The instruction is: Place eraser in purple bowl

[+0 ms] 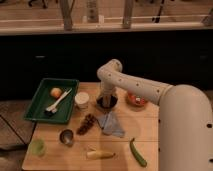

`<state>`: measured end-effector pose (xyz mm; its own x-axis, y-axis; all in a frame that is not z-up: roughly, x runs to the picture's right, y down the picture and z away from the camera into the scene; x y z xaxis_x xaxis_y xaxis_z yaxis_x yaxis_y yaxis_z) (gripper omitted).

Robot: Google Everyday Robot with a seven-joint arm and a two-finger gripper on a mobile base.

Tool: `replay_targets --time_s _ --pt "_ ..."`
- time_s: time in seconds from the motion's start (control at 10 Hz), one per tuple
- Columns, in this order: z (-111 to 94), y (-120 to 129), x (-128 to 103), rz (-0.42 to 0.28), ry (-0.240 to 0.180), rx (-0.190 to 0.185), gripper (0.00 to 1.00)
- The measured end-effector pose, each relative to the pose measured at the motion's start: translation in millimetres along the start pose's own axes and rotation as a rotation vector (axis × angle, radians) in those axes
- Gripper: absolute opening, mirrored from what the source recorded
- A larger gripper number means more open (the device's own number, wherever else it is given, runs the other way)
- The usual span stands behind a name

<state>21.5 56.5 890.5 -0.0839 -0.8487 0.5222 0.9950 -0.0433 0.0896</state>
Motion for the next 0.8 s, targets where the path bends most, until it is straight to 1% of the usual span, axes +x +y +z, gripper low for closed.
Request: replay_targets --time_s 0.4,0.8 --pt "-0.1 -4.4 0.2 -0.008 -0.009 0.023 0.80" --pt "-0.1 -4.2 0.2 -0.008 -0.009 0.025 0.80"
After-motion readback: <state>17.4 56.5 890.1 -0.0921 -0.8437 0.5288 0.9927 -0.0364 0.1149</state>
